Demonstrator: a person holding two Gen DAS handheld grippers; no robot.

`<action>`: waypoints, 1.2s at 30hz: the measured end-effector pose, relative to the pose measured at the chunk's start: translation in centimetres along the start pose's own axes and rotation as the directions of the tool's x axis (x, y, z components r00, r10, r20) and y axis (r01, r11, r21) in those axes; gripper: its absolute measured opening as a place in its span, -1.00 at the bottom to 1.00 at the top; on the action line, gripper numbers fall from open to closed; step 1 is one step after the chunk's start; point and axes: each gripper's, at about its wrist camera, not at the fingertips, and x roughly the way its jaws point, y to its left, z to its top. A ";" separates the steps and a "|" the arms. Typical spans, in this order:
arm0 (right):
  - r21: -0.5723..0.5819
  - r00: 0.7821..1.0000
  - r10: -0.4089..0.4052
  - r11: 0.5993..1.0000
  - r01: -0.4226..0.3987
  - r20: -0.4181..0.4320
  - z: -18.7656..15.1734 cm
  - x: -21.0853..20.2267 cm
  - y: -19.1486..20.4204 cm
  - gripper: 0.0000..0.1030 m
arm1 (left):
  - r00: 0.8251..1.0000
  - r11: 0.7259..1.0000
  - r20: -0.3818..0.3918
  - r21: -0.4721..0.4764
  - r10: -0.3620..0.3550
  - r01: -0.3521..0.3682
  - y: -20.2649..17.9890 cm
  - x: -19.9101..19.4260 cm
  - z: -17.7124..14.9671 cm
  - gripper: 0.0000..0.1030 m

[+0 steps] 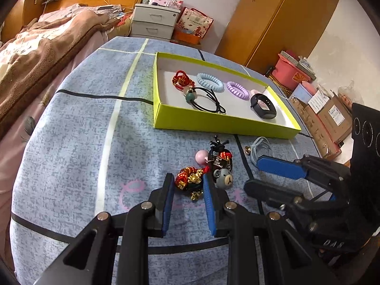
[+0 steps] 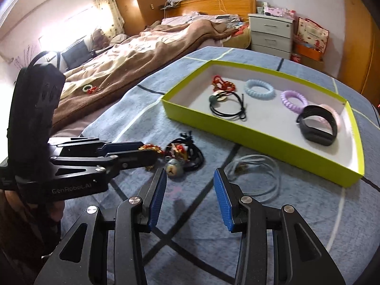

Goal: Organize jewelry

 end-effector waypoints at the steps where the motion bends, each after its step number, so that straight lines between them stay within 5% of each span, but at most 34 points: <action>1: -0.009 1.000 0.002 1.000 -0.002 -0.008 0.1 0.3 0.3 -0.17 | 1.000 1.000 0.000 0.000 -0.006 0.006 0.0 0.0 0.0 -0.50; 11: -0.039 0.999 -0.047 0.998 0.046 -0.025 0.0 1.2 0.9 -0.18 | 1.000 0.999 -0.001 -0.012 -0.030 0.030 0.5 -0.3 -0.2 -0.47; 16: -0.001 0.998 -0.052 0.999 0.052 -0.018 -0.3 0.4 -0.1 -0.17 | 0.999 0.999 0.029 -0.004 -0.045 0.045 0.7 -1.3 -0.1 -0.11; 23: -0.045 0.999 -0.029 0.999 0.028 -0.033 0.1 1.2 1.4 -0.17 | 0.994 0.997 0.105 -0.052 -0.043 0.048 1.6 -3.7 0.2 -0.10; 31: -0.022 0.998 -0.025 0.999 0.024 -0.060 0.6 2.9 1.7 -0.18 | 0.994 0.997 0.110 -0.078 -0.013 0.022 2.9 -4.1 0.2 -0.10; 36: -0.015 0.997 -0.051 0.999 0.050 -0.060 0.6 2.8 1.5 -0.59 | 0.995 0.996 0.103 -0.085 -0.013 0.022 3.0 -3.8 0.0 -0.10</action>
